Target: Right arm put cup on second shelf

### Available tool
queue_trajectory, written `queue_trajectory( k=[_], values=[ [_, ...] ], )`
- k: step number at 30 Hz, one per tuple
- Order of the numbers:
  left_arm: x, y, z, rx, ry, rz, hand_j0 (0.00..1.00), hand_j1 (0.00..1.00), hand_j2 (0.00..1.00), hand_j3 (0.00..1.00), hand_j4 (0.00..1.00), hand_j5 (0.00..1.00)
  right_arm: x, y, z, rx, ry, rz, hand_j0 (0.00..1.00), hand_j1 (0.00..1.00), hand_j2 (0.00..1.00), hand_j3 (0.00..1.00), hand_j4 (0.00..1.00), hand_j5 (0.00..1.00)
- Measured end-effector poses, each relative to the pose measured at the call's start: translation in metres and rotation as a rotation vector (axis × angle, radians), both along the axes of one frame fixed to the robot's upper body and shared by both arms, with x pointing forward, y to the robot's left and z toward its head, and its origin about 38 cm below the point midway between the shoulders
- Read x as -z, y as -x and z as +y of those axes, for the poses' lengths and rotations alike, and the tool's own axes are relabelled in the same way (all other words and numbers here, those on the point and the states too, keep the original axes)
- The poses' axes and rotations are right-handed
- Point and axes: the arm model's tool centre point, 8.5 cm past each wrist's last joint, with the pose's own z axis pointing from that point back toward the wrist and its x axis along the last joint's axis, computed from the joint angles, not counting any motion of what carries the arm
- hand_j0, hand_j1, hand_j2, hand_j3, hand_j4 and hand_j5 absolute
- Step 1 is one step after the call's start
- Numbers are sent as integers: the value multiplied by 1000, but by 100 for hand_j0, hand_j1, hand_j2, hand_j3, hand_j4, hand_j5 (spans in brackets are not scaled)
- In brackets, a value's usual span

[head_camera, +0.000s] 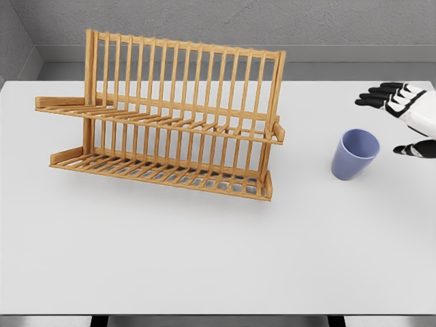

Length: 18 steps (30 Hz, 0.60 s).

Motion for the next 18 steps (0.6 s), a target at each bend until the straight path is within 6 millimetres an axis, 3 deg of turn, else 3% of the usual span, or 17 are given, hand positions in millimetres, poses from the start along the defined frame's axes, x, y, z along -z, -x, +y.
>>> queue_trajectory(
  k=[8, 11, 12, 14, 15, 18],
  values=[
    [0, 0, 0, 0, 0, 0, 100, 100, 100, 100, 100, 100, 6, 1, -13, 29, 39, 64, 100, 100, 100, 100, 100, 100],
    [0, 0, 0, 0, 0, 0, 100, 100, 100, 100, 100, 100, -11, 0, -28, 51, 178, 125, 100, 100, 100, 100, 100, 100],
    [0, 0, 0, 0, 0, 0, 100, 100, 100, 100, 100, 100, -25, -5, -31, 62, 196, 106, 100, 100, 100, 100, 100, 100],
    [0, 0, 0, 0, 0, 0, 100, 100, 100, 100, 100, 100, -54, -24, -30, 68, 211, 51, 100, 100, 100, 100, 100, 100],
    [0, 0, 0, 0, 0, 0, 100, 100, 100, 100, 100, 100, -59, -35, -27, 68, 203, 53, 100, 100, 100, 100, 100, 100],
    [0, 0, 0, 0, 0, 0, 100, 100, 100, 100, 100, 100, -15, -50, -24, 59, 217, 183, 100, 100, 100, 100, 100, 100]
  ],
)
